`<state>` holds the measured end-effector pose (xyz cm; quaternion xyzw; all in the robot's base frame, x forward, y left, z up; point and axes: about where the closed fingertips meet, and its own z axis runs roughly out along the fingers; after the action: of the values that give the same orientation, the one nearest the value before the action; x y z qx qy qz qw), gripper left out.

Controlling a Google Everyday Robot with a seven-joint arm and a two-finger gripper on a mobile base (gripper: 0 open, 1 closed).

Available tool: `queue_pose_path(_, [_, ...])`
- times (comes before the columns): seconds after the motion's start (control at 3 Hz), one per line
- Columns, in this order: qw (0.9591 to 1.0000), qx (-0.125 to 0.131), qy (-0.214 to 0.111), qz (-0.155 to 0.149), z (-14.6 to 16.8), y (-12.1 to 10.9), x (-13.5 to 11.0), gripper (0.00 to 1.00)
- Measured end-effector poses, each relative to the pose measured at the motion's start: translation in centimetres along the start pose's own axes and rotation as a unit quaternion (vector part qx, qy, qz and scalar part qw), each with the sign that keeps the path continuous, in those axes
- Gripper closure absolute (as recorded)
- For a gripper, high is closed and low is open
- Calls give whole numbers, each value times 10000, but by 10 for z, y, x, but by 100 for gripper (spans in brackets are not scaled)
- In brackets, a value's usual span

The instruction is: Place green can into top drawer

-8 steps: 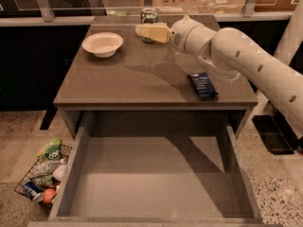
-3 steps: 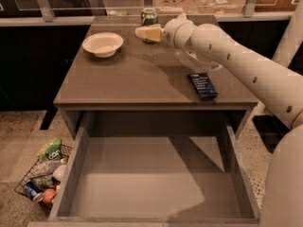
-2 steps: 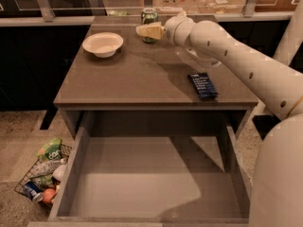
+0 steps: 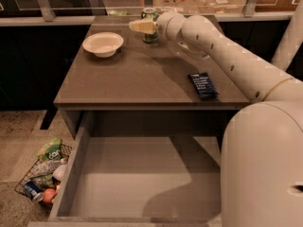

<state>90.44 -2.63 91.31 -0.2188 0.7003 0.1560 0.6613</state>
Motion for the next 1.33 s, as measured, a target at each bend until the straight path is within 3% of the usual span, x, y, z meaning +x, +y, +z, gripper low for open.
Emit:
queue_pose_path(0.67, [9993,-203,-26,302,23,11,13,0])
queue_pose_path(1.0, [9982,-307,-25,511,32,19,25,16])
queue_pose_path(1.33, [9982,-323,-21,512,33,21,26,40])
